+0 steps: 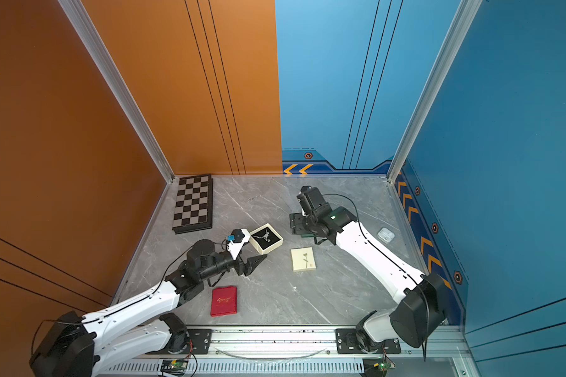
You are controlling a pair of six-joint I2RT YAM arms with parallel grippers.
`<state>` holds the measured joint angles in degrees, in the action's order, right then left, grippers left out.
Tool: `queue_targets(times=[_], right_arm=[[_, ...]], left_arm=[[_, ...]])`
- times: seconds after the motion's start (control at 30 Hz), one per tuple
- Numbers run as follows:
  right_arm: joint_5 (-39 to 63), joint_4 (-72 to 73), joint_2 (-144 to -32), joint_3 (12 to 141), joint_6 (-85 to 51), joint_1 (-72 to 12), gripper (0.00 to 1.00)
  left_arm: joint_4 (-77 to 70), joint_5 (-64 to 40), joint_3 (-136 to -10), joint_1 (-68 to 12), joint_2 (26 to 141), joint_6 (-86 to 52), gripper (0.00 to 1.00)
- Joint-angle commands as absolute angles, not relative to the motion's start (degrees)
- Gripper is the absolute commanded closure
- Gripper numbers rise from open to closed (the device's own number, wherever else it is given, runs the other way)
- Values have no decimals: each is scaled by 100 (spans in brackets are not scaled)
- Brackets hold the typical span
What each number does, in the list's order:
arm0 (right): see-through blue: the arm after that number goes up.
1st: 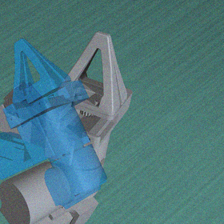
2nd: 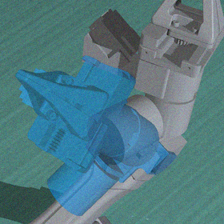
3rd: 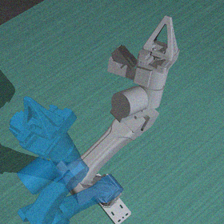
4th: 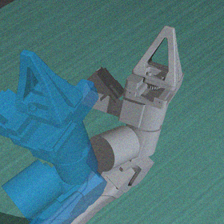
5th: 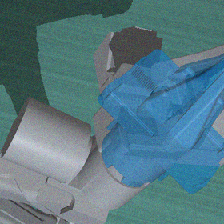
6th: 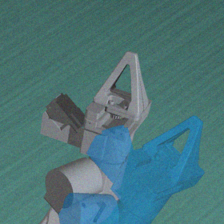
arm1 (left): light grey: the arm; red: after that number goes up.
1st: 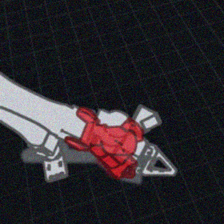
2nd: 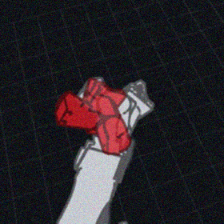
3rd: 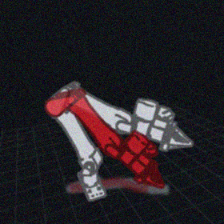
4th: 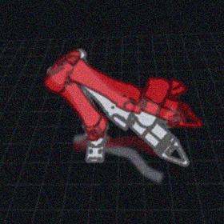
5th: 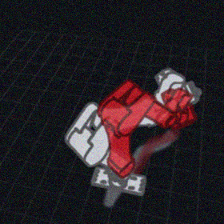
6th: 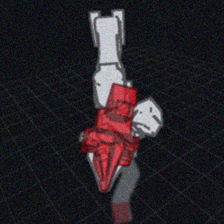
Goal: Take the necklace out of the lift-off lid jewelry box
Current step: Place the jewelry box at the center of the board.
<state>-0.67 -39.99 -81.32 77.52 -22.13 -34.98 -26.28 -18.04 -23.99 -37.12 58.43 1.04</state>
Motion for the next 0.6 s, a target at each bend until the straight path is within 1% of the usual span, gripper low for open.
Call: queue_targets(times=[0.0,0.17,0.33,0.57], right_arm=[[479,-4324,-8243,7950,-1978,-3604,32],[818,-4298,-8423,8160,-1882,-3836,46],[1081,-4206,-8583,8183,-1884,-3945,48],[1234,-4140,-8797,8226,-1873,-3973,57]], left_arm=[[-2632,-1927,-2348,-3670,5783,57,32],[-2628,-1964,-2360,-3666,5810,59,32],[-2628,-1976,-2364,-3669,5810,59,32],[-2628,-1990,-2358,-3670,5775,53,32]])
